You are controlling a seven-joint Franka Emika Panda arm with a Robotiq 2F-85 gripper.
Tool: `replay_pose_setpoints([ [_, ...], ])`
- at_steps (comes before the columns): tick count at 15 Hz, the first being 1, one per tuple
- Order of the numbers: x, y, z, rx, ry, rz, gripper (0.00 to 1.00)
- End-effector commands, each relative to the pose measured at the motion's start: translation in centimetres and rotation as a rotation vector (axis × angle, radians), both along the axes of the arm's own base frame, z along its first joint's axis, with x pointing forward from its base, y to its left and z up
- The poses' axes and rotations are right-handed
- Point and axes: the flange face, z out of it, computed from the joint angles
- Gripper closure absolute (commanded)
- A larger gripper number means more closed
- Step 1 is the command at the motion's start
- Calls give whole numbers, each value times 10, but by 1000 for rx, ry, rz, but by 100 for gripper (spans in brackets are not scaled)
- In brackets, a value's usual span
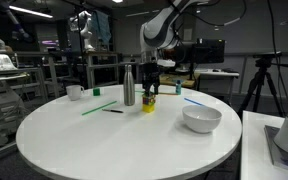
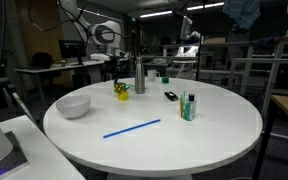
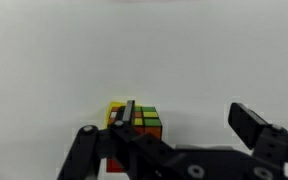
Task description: Put the Rubik's cube in the bowl
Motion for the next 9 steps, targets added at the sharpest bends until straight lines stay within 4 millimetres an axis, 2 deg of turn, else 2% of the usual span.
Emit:
replay_pose_setpoints([
  [1, 10, -4, 1, -7, -13, 49, 0],
  [9, 22, -5, 16, -55, -51, 96, 0],
])
